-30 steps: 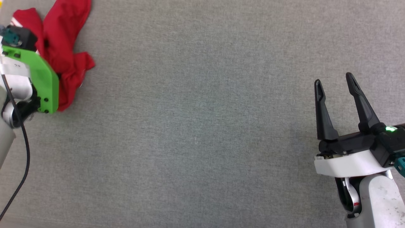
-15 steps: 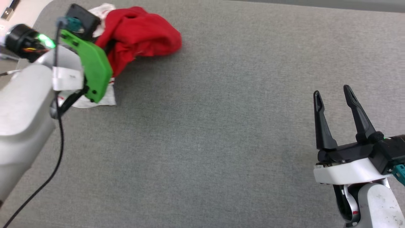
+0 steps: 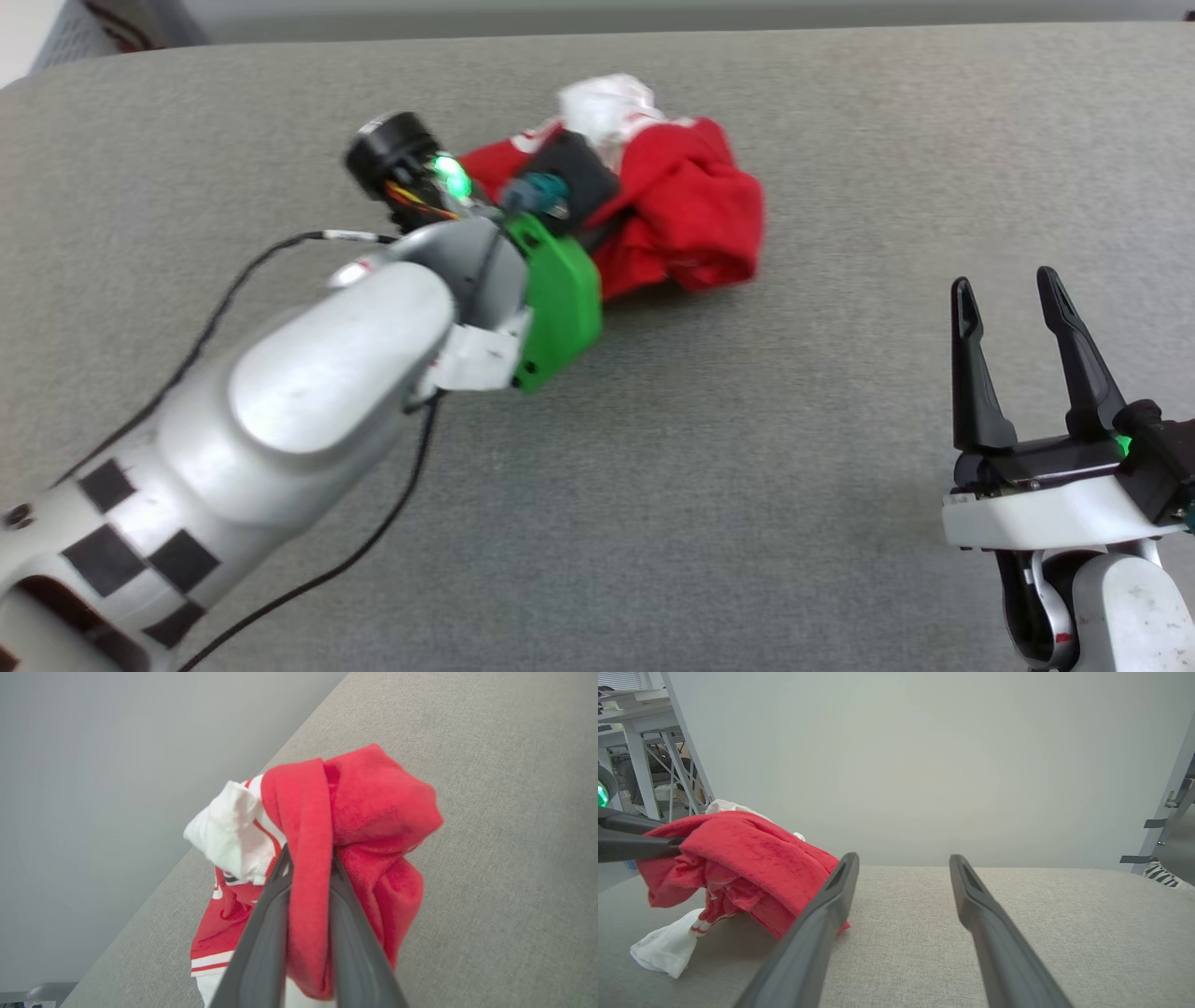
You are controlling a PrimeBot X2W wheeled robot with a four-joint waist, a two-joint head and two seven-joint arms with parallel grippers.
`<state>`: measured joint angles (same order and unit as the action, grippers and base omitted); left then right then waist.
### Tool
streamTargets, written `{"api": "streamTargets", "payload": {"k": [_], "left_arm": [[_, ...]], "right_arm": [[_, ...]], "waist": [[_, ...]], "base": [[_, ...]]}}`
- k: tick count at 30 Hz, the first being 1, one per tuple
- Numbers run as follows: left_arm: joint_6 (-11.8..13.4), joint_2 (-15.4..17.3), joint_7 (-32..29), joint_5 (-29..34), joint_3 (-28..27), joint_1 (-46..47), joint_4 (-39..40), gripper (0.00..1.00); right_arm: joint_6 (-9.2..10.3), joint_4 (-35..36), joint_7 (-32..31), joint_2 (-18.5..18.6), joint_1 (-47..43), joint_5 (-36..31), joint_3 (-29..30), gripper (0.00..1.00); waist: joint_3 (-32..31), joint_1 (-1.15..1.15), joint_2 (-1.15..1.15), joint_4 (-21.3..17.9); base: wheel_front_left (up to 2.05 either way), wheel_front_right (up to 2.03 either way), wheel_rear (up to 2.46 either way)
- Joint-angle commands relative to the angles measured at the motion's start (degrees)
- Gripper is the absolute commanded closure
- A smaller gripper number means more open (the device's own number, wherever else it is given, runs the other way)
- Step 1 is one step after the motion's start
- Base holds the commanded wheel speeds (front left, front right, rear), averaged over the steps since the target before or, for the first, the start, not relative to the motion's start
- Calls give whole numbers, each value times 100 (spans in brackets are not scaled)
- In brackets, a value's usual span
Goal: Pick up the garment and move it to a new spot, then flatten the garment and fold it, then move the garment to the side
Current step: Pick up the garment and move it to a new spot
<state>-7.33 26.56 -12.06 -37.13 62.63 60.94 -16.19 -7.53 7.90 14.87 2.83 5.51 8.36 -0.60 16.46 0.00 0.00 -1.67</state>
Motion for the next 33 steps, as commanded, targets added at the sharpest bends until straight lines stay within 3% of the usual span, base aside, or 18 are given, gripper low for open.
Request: {"api": "streamTargets", "payload": {"k": [1, 9, 15, 22, 26, 27, 28, 33], "left_arm": [[-14, -154, 76, 80, 132, 189, 0, 100], [-15, -987, 259, 118, 956, 56, -355, 100], [-15, -1449, -15, 377, 1068, -669, -591, 100], [-15, -1618, -389, 757, 1071, -1371, -429, 100], [-15, -1657, -196, 679, 1071, -1412, -446, 100], [-15, -1669, -42, 622, 1072, -1362, -500, 60], [-15, -1680, 130, 593, 1072, -1298, -548, 0], [-14, -1780, 1168, 444, 941, -1025, -861, 0]], "right_arm": [[4, 11, 13, 6, -88, 37, 12, 0], [4, 45, 13, 5, -112, 144, 85, 0], [4, 60, 13, 5, -21, 189, 65, 0], [4, 13, 13, 5, 19, 185, 80, 0], [4, -34, 13, 5, 28, 181, 101, 0], [4, -43, 13, 5, 20, 178, 109, 0], [4, -47, 13, 5, 10, 172, 112, 0], [4, -88, 13, 5, -103, 140, 188, 0]], "waist": [[-28, 0, 0, -368], [163, 0, 0, -705], [348, 0, 0, -825], [384, 0, 0, -797], [312, 0, 0, -711], [275, 0, 0, -678], [246, 0, 0, -654], [-17, 0, 0, -491]], "base": [[0, 0, 0], [0, 0, 0], [0, 0, 0], [0, 0, 0], [0, 0, 0], [0, 0, 0], [0, 0, 0], [0, 0, 0]]}}
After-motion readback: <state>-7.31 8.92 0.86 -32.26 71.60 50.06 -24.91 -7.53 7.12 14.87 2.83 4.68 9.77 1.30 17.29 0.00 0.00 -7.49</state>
